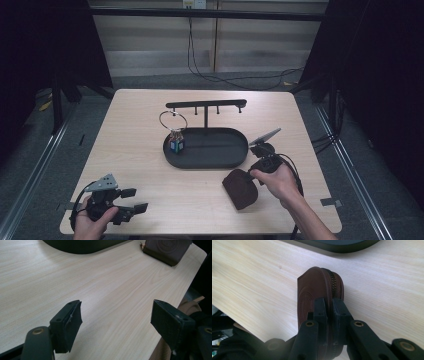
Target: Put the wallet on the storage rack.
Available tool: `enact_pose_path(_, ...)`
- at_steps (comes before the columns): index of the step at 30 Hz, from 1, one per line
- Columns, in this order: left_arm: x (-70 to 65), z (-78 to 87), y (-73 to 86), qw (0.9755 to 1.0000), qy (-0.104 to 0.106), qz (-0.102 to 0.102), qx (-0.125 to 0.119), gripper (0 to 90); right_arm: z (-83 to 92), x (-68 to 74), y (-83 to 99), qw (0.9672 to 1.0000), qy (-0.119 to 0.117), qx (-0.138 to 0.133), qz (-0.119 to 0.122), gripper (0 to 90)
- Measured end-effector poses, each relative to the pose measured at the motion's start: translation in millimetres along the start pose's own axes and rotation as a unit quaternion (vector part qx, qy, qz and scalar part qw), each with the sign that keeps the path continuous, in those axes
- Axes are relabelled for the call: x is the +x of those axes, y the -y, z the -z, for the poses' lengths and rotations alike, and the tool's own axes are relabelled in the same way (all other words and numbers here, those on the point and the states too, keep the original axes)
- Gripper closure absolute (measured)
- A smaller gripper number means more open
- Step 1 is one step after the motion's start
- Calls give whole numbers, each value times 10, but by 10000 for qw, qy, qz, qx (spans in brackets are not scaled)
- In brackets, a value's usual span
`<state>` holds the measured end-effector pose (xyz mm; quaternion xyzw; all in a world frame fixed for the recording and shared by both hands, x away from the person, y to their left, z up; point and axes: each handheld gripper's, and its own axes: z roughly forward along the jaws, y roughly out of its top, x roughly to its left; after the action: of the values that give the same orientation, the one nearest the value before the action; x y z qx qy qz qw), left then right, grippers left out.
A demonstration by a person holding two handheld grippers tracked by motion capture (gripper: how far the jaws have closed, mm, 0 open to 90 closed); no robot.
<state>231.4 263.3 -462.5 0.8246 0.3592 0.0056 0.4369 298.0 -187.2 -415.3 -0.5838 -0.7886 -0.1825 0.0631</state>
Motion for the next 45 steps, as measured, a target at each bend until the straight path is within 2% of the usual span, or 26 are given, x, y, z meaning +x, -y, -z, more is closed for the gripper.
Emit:
enact_pose_path(8,5,0,0,10000,17,0,5,245,79,68,-76,9986,333,307,256,834)
enact_pose_path(14,3,-7,1,10000,35,-22,8,241,199,116,-119,9974,553,290,368,832)
enact_pose_path(20,5,-6,-1,10000,22,-9,31,240,320,106,-172,9966,704,304,303,830)
enact_pose_path(29,13,-2,-5,10000,57,-15,5,227,382,76,-169,9943,962,377,266,830)
enact_pose_path(36,35,25,-1,9999,-10,91,-69,199,513,135,-208,9933,1098,251,272,831)
enact_pose_path(42,30,17,-3,10000,20,25,-15,199,611,202,-256,9893,1388,288,359,830)
enact_pose_path(45,26,14,-5,10000,25,24,-19,199,637,224,-287,9887,1426,277,362,831)
